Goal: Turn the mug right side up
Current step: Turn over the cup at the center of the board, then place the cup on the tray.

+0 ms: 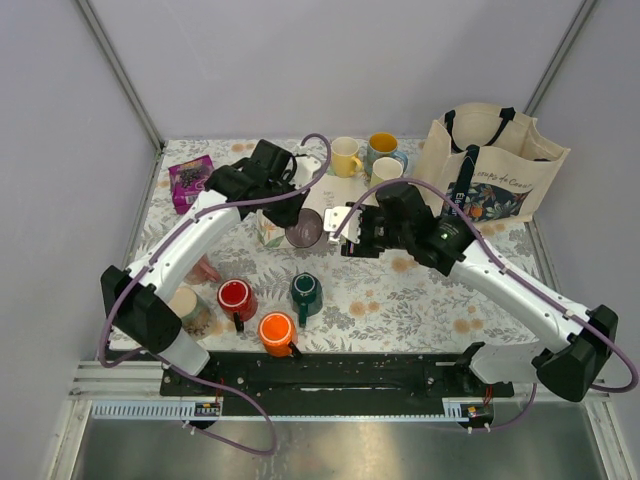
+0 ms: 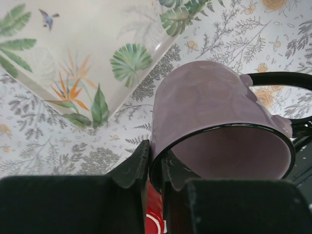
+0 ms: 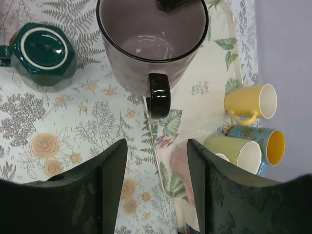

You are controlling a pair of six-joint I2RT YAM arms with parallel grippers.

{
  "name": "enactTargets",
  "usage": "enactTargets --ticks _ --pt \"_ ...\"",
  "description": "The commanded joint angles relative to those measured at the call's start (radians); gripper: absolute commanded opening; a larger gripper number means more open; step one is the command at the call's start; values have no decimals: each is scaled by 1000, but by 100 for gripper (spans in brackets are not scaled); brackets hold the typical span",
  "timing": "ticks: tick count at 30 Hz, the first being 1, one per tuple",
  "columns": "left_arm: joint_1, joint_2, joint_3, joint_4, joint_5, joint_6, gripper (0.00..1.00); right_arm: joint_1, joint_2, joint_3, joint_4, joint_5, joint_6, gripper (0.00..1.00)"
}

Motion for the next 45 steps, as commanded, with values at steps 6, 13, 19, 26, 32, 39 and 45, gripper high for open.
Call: enactTargets --ticks 6,13,19,26,32,39,45 --pt "0 24 71 24 91 -75 0 57 106 88 -3 116 -45 61" --pt "3 61 88 17 151 -96 0 63 232 144 -10 110 -51 44" --pt "37 51 90 15 196 -151 23 63 254 126 -11 99 -59 0" --pt "179 10 55 32 179 -199 84 2 294 157 32 92 39 0" --pt "384 -2 128 31 154 -164 90 -89 470 331 85 70 170 0" --pt "434 -13 145 24 223 -104 92 -153 665 486 184 110 240 0" --pt "434 -8 107 26 228 -105 92 -210 823 669 161 133 289 0"
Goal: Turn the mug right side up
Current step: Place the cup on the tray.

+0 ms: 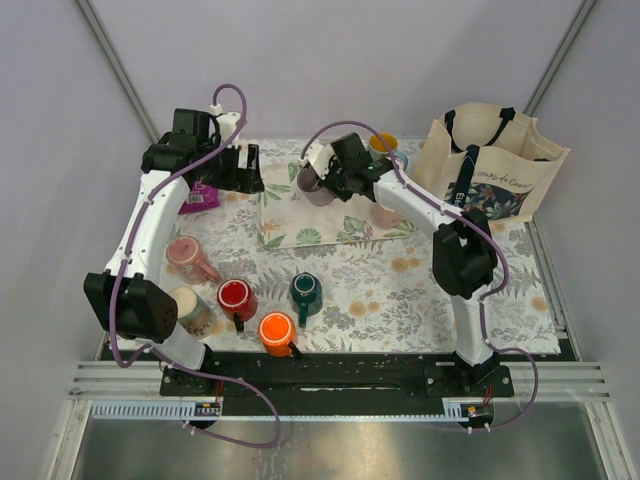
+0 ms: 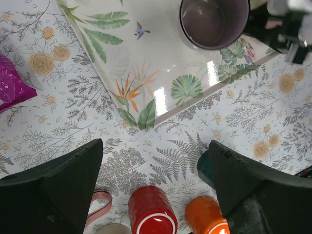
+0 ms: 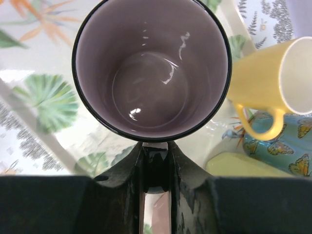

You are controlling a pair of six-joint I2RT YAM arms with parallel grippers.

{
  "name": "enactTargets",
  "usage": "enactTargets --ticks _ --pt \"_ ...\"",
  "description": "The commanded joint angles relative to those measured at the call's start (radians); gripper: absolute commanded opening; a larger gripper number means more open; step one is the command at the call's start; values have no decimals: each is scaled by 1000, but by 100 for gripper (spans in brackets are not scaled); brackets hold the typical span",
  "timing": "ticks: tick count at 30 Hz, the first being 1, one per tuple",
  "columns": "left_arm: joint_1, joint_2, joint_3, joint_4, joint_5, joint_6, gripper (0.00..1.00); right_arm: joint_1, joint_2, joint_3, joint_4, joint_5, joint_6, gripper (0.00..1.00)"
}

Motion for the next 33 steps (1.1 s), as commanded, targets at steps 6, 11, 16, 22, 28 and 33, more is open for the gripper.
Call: enactTargets --ticks 6,11,16,22,28,33 --pt "4 -12 8 12 20 24 92 -57 132 239 46 51 110 0" --pt "4 13 25 5 20 26 92 -82 156 244 38 61 127 0" --pt "3 42 37 3 23 26 92 -100 156 215 29 61 130 0" --pt "1 71 49 3 26 20 92 -109 170 212 31 74 147 0" --pt "-2 66 36 3 30 20 92 -119 192 201 29 76 153 0" --pt "-8 54 25 0 17 30 92 -129 201 193 35 97 150 0"
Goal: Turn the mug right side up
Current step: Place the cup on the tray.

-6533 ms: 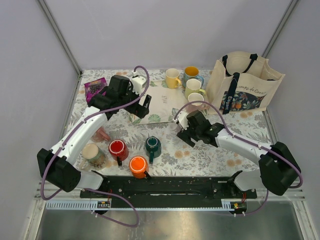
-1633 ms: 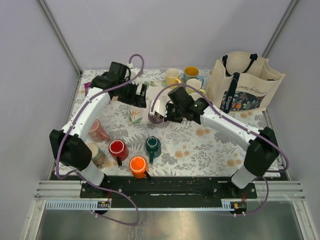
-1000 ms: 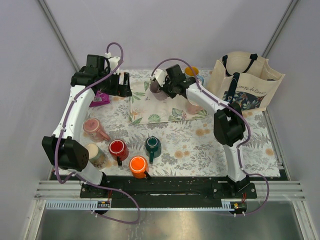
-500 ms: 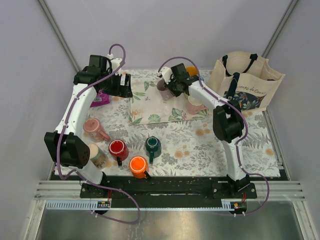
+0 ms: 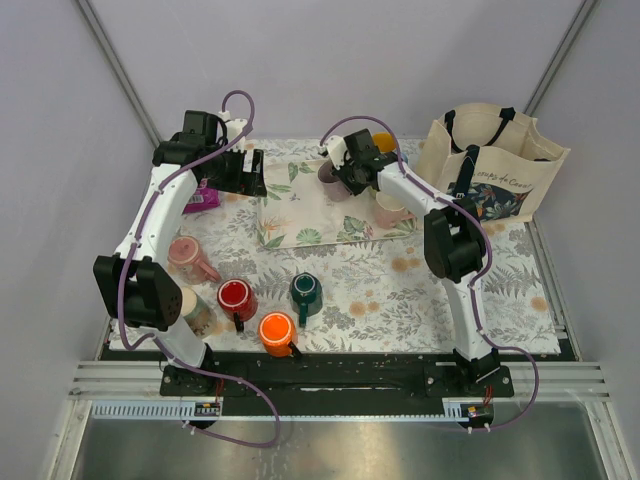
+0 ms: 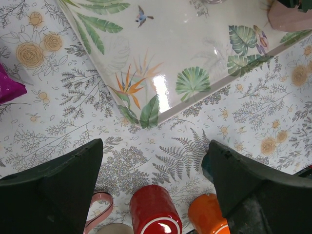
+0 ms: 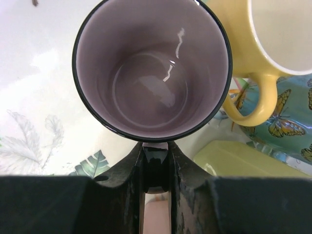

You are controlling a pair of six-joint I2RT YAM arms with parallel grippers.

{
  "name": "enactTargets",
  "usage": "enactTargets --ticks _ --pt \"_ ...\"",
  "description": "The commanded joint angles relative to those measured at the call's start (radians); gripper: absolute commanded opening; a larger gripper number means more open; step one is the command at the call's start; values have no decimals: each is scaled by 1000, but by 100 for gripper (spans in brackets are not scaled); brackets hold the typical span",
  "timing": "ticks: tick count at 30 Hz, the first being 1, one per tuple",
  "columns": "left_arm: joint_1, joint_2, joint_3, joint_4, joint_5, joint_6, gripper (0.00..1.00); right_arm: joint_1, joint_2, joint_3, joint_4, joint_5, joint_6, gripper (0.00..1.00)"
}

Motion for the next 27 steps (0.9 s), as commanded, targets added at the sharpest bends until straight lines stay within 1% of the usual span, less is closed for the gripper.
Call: enactTargets --ticks 1,7,12,19,23,27 --pt "-8 -30 26 7 9 14 92 -16 -15 22 57 32 5 0" --pt "-17 -42 16 8 -8 26 92 -17 -32 4 47 35 -13 0" --pt "-22 -55 8 8 -9 28 92 -22 -58 -50 43 37 -33 10" --pt "-30 -58 13 11 -3 26 92 -23 -73 -56 37 35 -50 11" --pt "-36 -68 7 14 -4 28 92 -25 -92 -77 32 67 -67 12" --pt "-36 -79 -9 16 -4 28 92 -29 -116 -116 32 67 -73 16"
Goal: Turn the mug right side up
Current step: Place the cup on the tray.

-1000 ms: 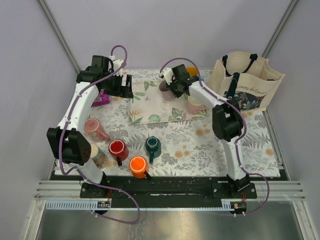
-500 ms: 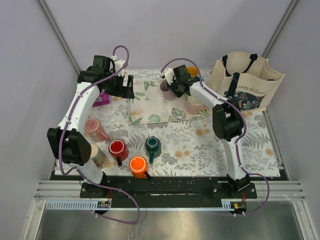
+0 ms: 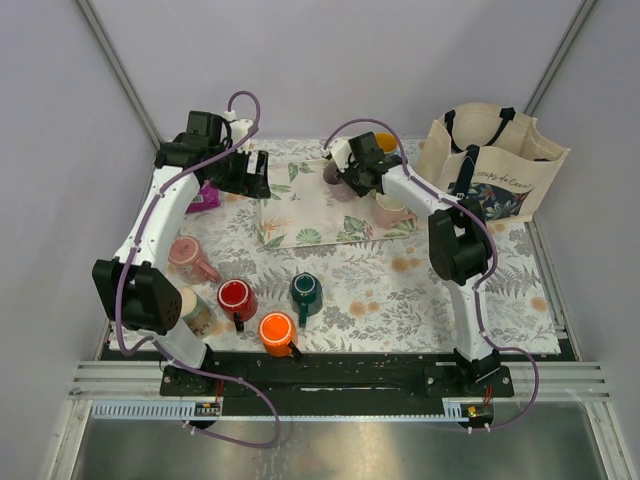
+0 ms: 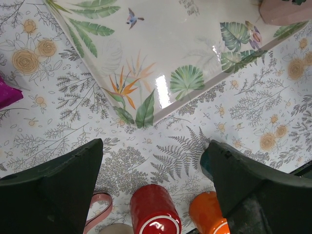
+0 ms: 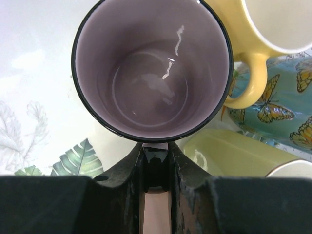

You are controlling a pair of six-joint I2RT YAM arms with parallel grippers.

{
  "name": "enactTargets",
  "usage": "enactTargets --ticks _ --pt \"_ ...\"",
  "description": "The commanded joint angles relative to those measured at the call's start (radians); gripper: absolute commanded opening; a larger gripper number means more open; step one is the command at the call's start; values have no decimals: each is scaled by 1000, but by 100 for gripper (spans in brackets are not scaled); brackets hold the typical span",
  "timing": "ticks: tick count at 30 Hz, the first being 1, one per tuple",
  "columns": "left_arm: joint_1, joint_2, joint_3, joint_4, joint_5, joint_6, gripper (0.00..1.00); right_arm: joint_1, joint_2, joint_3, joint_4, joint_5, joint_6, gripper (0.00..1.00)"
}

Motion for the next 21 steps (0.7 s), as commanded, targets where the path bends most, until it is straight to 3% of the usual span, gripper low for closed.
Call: enactTargets --ticks 1,3,10,17,20,21 --pt "-6 -62 -8 16 2 9 92 -18 -79 -39 -23 41 -32 16" --pt "-8 -65 -12 18 0 11 92 -21 -85 -49 -21 42 -41 17" --pt "-12 -73 -14 19 3 11 92 -28 -73 -36 -23 33 -52 37" --pt "-15 -93 -23 19 -8 18 92 -26 -80 -29 -21 29 -38 39" --pt "-18 -106 -32 18 -12 20 92 -26 -113 -29 -29 18 -17 45" --pt "-21 -113 -37 19 -21 20 99 -26 -129 -27 -32 -10 -9 48"
